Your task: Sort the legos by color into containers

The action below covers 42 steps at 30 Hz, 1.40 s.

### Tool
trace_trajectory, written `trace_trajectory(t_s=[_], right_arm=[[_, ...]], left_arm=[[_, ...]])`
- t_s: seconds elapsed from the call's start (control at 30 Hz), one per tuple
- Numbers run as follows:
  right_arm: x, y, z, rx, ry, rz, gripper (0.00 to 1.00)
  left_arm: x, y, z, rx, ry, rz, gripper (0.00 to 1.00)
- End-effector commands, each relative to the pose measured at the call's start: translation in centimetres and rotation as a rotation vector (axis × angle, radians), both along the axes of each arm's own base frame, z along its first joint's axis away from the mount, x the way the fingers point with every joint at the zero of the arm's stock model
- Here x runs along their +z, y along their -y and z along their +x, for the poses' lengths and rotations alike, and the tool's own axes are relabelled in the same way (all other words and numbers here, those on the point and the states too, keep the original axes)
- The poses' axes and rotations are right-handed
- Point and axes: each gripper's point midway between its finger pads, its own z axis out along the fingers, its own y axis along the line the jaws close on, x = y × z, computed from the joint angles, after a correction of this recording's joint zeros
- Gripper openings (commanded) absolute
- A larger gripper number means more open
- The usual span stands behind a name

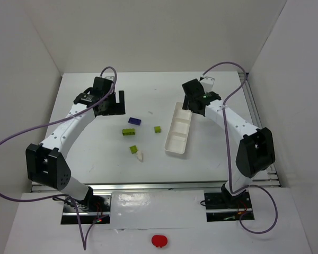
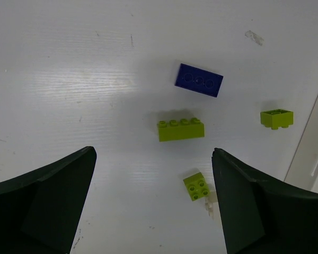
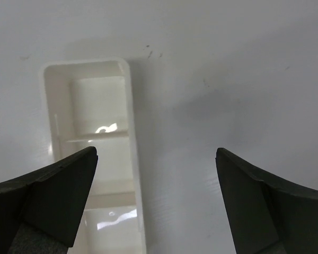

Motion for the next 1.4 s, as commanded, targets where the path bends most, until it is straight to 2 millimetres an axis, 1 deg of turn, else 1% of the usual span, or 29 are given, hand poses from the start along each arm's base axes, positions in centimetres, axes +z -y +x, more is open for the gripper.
trace_trajectory(t_s=[0.0,0.03,0.07,0.13,0.17,0.2,0.23,0.27,0.3,0.33,0.37,0.4,0.43,0.47,0.53,0.57,0.63,0.67,0.7,0.73,0.77,0.83,0.87,0.97,1.1,1.23,1.27,1.33,1.37], right_arm=[[3.1,-4.0,1.7,0.159,0.097,0.068,1.00],[4.2,-5.3,2.4,0.199,0.147,0.098,1.00],[4.6,-7.5,2.1,0.310,0.154,0.128,1.00],[5.0,-10.6,2.2,0.441,0.191,0.171,1.00],[6.4,-13.2,2.4,0.522,0.254,0.207,1.00],[6.5,-15.1,2.0,0.618,0.257,0.209,1.00],[5.7,-16.5,2.3,0.651,0.252,0.194,1.00],[6.9,-18.1,2.7,0.687,0.277,0.188,1.00],[6.4,-20.2,2.2,0.739,0.253,0.169,1.00],[3.6,-21.5,2.6,0.777,0.189,0.122,1.00],[4.3,-22.7,3.1,0.795,0.189,0.101,1.00],[3.5,-24.4,2.6,0.852,0.161,0.093,1.00],[2.6,-25.0,3.0,0.887,0.142,0.072,1.00],[0.8,-26.5,3.2,0.916,0.107,0.077,1.00],[-0.8,-27.9,3.2,0.984,0.075,0.084,1.00],[-1.9,-28.5,3.9,0.984,0.069,0.082,1.00],[-3.1,-29.4,4.2,0.999,0.053,0.060,0.98],[-5.0,-29.7,4.6,1.008,0.028,0.042,0.96],[-4.8,-30.3,4.8,1.018,0.030,0.052,0.96],[-5.3,-30.7,4.8,1.042,0.021,0.059,0.96],[-6.7,-31.0,4.7,1.060,-0.002,0.054,0.95],[-7.2,-31.7,4.7,1.095,-0.008,0.064,0.95],[-8.5,-32.1,4.3,1.122,-0.031,0.052,0.95],[-9.2,-32.5,4.0,1.155,-0.042,0.021,0.95],[-11.5,-32.3,3.8,1.160,-0.082,0.006,0.95],[-13.4,-32.2,4.0,1.151,-0.112,-0.010,0.83],[-13.4,-32.2,4.0,1.151,-0.112,-0.010,0.76],[-13.6,-32.2,4.0,1.151,-0.112,-0.010,0.71],[-14.2,-32.1,3.9,1.150,-0.123,-0.012,0.65]], left_arm=[[2.0,0.3,0.3,-0.020,0.041,-0.020,1.00],[2.0,0.6,0.2,-0.040,0.038,-0.025,1.00],[2.0,0.7,0.2,-0.046,0.037,-0.032,1.00],[2.2,0.7,0.0,-0.046,0.032,-0.031,1.00],[2.1,0.6,-0.2,-0.046,0.019,-0.028,1.00],[2.4,0.5,0.0,-0.030,0.029,-0.030,1.00],[2.8,0.4,-0.1,-0.010,0.039,-0.033,1.00],[2.8,-0.2,0.1,0.018,0.041,-0.030,1.00],[3.0,-0.6,-0.4,0.042,0.037,-0.025,1.00],[3.7,-1.4,-0.3,0.095,0.052,-0.032,1.00],[3.9,-1.4,-0.6,0.107,0.052,-0.042,1.00],[4.0,-2.0,-0.9,0.137,0.048,-0.044,1.00],[4.4,-1.9,-1.0,0.159,0.058,-0.066,1.00],[4.9,-2.3,-1.4,0.174,0.072,-0.077,1.00],[5.3,-2.2,-2.0,0.177,0.081,-0.097,1.00],[5.5,-2.3,-2.5,0.177,0.091,-0.101,1.00],[5.7,-2.6,-2.9,0.192,0.102,-0.100,1.00],[5.7,-3.1,-3.0,0.219,0.105,-0.099,1.00],[6.1,-3.1,-3.2,0.226,0.116,-0.110,1.00],[6.2,-3.2,-3.6,0.237,0.123,-0.123,1.00],[6.0,-3.4,-3.9,0.244,0.122,-0.115,1.00],[6.2,-3.8,-4.4,0.261,0.132,-0.125,1.00],[6.2,-3.8,-4.4,0.261,0.132,-0.125,1.00],[6.0,-3.9,-4.3,0.268,0.135,-0.118,1.00],[6.0,-3.9,-4.3,0.268,0.135,-0.118,1.00],[5.6,-3.8,-4.4,0.261,0.124,-0.122,1.00],[5.6,-3.8,-4.4,0.261,0.124,-0.122,1.00],[5.3,-3.8,-4.5,0.262,0.115,-0.119,1.00],[5.3,-3.8,-4.5,0.262,0.115,-0.119,1.00]])
